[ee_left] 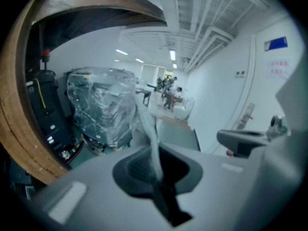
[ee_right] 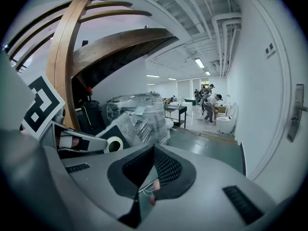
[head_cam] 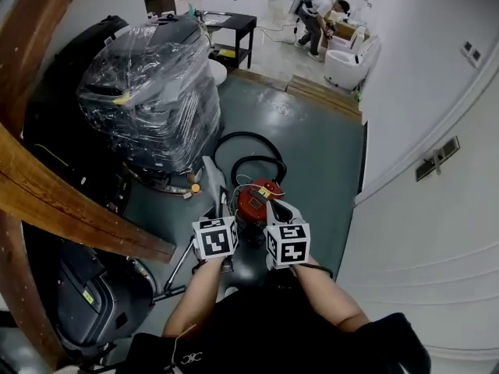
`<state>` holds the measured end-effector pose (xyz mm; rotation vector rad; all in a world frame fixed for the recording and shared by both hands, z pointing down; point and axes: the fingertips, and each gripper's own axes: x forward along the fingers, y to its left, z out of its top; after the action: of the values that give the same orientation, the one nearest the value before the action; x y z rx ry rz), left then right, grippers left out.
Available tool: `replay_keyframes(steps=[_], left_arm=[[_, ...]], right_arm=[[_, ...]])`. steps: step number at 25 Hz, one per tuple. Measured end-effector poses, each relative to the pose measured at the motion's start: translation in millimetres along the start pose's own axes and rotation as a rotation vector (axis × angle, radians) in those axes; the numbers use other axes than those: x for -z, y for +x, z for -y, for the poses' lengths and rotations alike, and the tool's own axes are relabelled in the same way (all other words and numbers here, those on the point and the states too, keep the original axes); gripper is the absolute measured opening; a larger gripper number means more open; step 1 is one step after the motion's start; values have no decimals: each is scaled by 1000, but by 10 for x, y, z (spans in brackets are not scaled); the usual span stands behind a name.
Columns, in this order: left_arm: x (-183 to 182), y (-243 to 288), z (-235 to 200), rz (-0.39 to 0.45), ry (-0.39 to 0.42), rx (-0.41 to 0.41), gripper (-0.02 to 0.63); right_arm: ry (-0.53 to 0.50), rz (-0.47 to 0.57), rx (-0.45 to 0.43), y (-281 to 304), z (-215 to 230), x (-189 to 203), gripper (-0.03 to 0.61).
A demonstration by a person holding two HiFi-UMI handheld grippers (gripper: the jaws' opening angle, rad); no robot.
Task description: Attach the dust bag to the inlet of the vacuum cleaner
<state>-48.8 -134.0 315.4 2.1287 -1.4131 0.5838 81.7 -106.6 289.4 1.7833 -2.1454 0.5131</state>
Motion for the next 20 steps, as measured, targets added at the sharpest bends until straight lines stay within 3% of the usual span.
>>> replay_keyframes(steps=[7,20], left_arm=[[-99,331,-92,-17,-70,-101,23],[245,827,-135,-114,-181,-243,23]], right_arm=[[-20,-31,-83,471,301,-186,-2],[-25,-185,-223,1115,715,123,-2]])
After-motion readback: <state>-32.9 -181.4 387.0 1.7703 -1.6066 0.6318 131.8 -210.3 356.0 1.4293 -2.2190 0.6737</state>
